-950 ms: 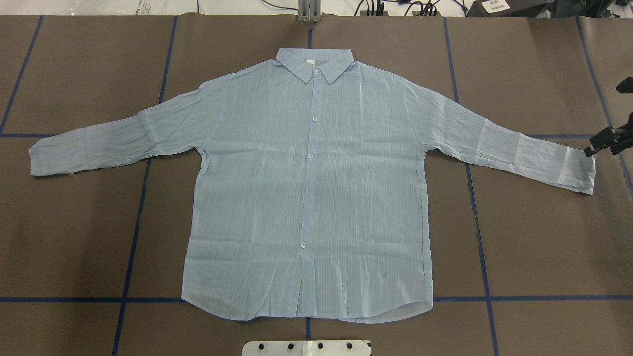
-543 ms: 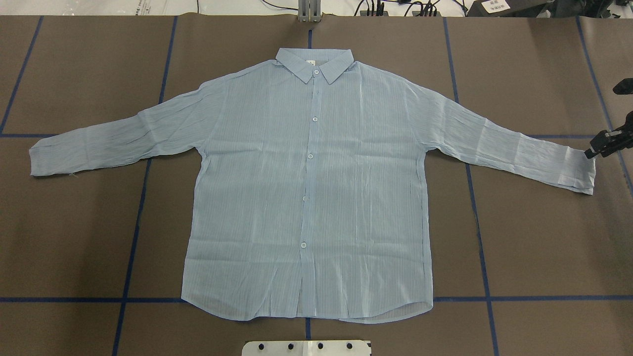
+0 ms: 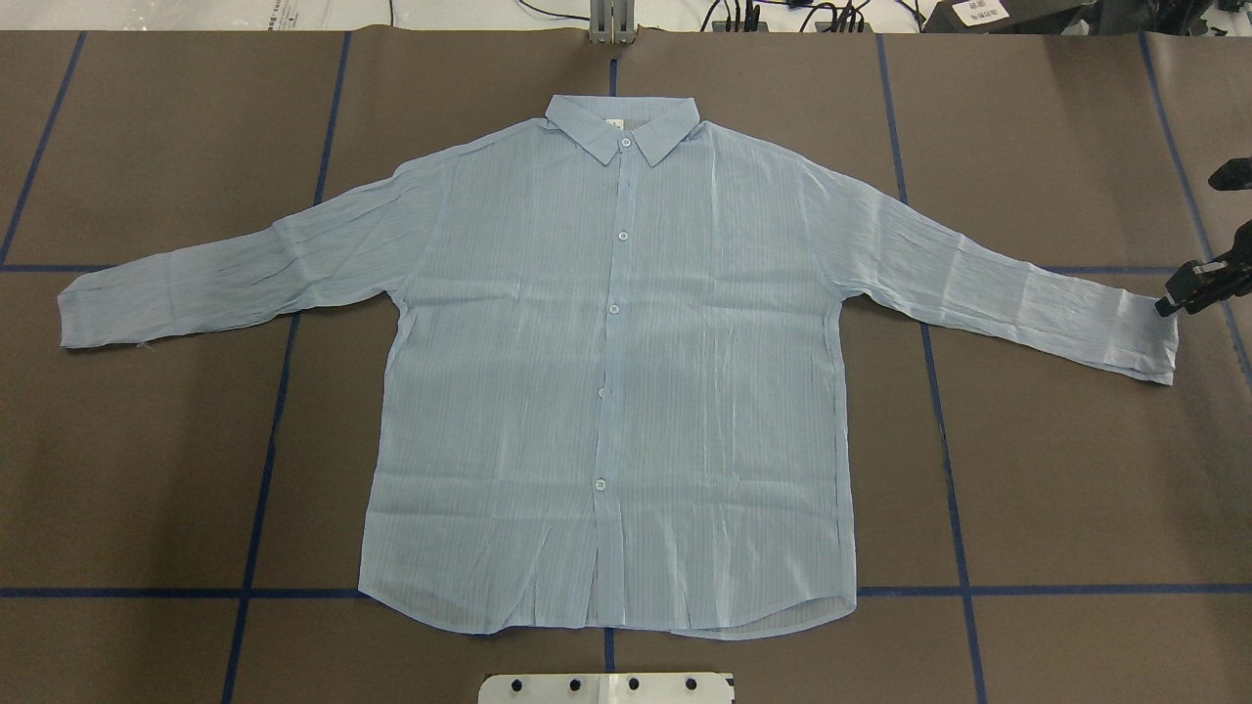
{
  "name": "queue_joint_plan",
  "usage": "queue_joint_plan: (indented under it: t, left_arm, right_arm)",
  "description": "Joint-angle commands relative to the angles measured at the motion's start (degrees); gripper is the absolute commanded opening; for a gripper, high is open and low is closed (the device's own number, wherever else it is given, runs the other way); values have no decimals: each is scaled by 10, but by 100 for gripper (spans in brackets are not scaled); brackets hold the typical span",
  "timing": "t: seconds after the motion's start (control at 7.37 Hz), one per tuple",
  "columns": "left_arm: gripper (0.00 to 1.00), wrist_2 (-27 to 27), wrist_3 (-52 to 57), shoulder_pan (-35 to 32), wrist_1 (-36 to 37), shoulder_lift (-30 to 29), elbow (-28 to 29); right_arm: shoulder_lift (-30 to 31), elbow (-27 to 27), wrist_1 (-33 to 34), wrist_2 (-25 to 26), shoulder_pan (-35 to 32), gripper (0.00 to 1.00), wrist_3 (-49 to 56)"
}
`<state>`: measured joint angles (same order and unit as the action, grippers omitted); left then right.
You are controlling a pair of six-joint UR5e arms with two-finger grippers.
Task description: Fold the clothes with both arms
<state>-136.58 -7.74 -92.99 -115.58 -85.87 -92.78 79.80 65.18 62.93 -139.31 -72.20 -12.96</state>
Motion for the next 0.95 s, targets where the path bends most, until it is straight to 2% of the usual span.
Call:
queue_joint_plan:
  t: [0.0, 0.27, 0.54, 0.68, 0.81]
  left_arm:
    - [99, 0, 1, -1, -1, 1, -1]
    - [99, 0, 1, -1, 0, 1, -1]
    - [99, 0, 0, -1, 0, 1, -2]
    - [99, 0, 0, -1, 0, 0, -2]
    - [99, 0, 0, -1, 0, 0, -2]
  right_arm:
    - [0, 0, 0, 0, 1, 0, 0]
    - [-1, 6, -1, 0, 2, 0, -1]
    - [17, 74, 7, -25, 1, 0, -5]
    - [22, 78, 4, -44, 0, 0, -6]
    - [25, 72, 0, -36, 0, 0, -4]
